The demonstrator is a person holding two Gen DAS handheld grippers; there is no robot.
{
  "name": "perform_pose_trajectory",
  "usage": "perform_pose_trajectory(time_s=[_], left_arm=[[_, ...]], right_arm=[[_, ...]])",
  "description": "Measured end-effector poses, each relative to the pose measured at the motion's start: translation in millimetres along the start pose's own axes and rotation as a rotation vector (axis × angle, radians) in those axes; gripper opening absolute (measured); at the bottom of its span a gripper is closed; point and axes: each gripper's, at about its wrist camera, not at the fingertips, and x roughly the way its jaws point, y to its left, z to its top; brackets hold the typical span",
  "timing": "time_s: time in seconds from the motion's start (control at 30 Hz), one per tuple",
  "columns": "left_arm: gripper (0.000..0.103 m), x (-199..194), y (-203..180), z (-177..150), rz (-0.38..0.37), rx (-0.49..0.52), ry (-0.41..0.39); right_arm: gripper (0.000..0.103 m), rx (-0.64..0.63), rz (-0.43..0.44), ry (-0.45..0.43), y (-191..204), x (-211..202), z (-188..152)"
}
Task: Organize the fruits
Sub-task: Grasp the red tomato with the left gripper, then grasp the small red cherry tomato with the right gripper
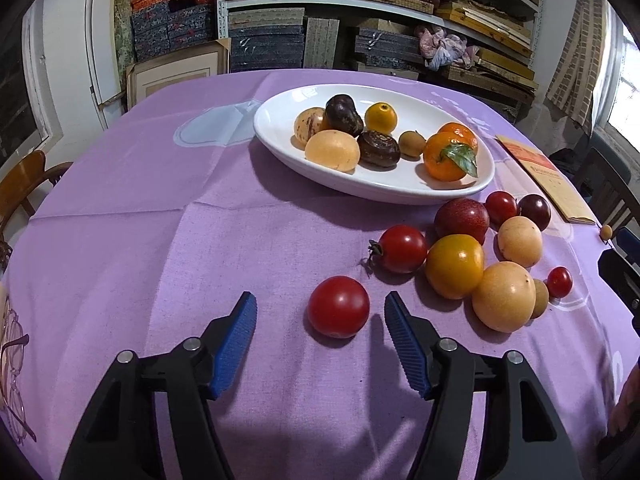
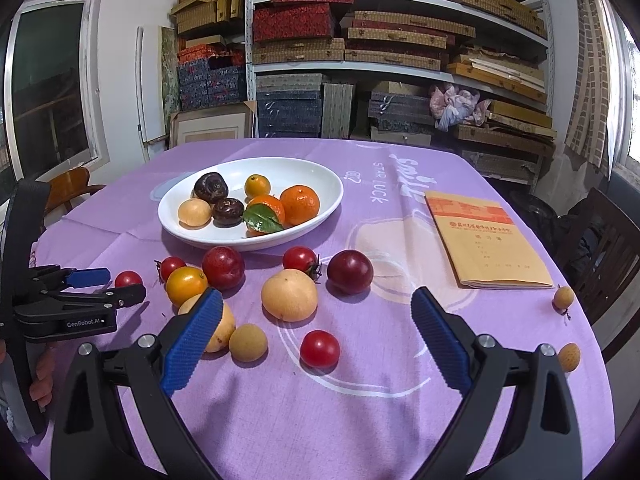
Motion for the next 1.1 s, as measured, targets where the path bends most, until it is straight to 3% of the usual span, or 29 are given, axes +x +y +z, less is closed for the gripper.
perform_pose_trajectory(time_s=[0.13, 0.2, 0.47, 0.6, 0.73, 0.9, 1.03, 1.07, 1.1], left_arm=[[0.060, 3.2, -0.3, -0.4, -0.027, -0.006, 0.016], [0.050, 5.6, 1.3, -0.3, -0.040, -0.015, 0.022], [0.031, 6.8, 3.7, 1.6, -0.049, -0.023, 0.020], [0.031, 5.9, 6.9, 1.7, -0.033, -0.017, 0.018], [0.031, 1.2, 18.4, 0.3, 0.041, -0.014, -0.003], [0.030, -1.1, 41.5, -0.4, 0.072, -0.092, 0.003], [0.031, -2.0, 42.1, -1.2, 0.072, -0.088, 0.009], [0.031, -2.2, 41.6, -1.1, 0.070, -0.084, 0.009], [0.031, -1.9, 41.7, -1.0, 0.067, -0.083, 0.012]], right_arm=[[0.093, 0.001, 0.001, 0.000, 0.1, 0.1, -0.1], [0.093, 0.000, 0.000, 0.005, 0.1, 1.1, -0.4], [0.093, 0.003, 0.001, 0.011, 0.8, 3.6, -1.6], [0.093, 0.002, -0.002, 0.012, 0.1, 3.5, -1.5], [0.093, 0.013, 0.013, 0.030, -2.3, 6.0, -1.7], [0.093, -0.028, 0.062, 0.062, 6.6, 6.8, -5.3], [0.093, -0.068, 0.016, 0.111, 12.7, 15.8, -10.6], [0.092, -0.059, 0.014, 0.126, 10.2, 18.6, -11.2], [0.084, -0.045, 0.018, 0.142, 6.5, 21.4, -12.0]])
